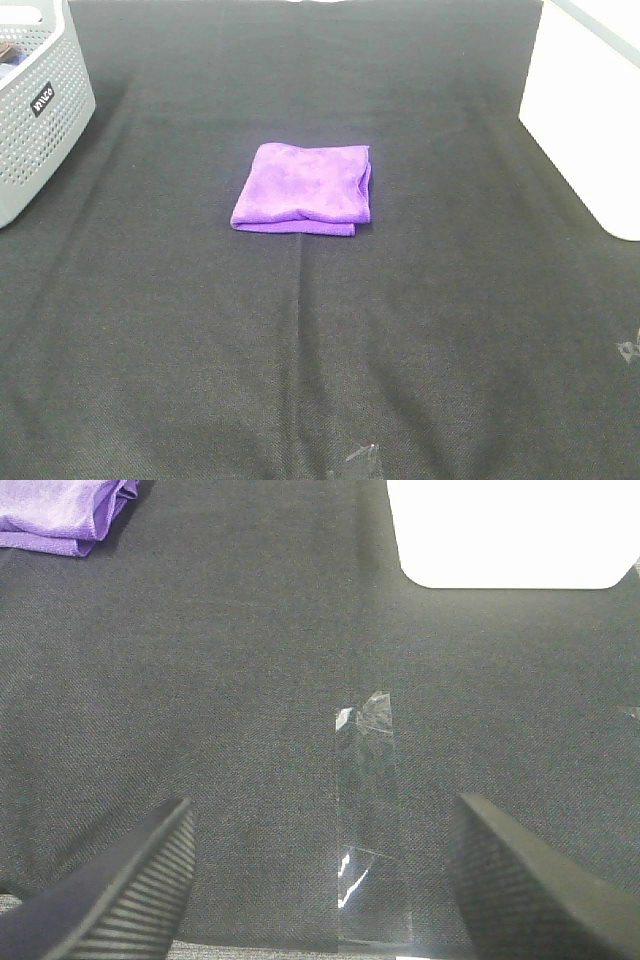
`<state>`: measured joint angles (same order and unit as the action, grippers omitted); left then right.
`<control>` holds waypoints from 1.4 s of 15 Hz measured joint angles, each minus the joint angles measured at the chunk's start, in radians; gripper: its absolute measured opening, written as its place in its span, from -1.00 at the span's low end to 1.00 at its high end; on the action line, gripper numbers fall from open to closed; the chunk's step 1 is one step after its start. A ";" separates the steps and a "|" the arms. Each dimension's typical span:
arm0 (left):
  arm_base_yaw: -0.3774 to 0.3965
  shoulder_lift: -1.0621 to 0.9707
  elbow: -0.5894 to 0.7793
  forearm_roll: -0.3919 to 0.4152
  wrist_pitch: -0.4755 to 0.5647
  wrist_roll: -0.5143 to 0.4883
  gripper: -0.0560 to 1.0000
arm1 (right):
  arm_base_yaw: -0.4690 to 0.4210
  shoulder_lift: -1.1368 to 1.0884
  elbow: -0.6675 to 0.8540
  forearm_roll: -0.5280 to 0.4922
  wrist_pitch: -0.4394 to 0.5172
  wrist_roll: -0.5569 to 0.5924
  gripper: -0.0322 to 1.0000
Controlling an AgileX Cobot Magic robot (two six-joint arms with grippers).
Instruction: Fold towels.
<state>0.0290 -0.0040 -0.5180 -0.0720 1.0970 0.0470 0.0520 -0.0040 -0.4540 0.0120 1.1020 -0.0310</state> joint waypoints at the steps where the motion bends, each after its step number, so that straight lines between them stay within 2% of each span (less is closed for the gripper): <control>1: -0.023 0.000 0.000 0.003 0.000 0.000 0.72 | 0.000 0.000 0.000 0.000 0.000 0.000 0.41; 21: -0.033 0.000 0.000 0.004 -0.004 0.000 0.72 | 0.000 0.000 0.000 0.003 0.000 0.000 0.41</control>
<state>-0.0040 -0.0040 -0.5180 -0.0680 1.0930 0.0470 0.0520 -0.0040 -0.4540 0.0150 1.1020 -0.0310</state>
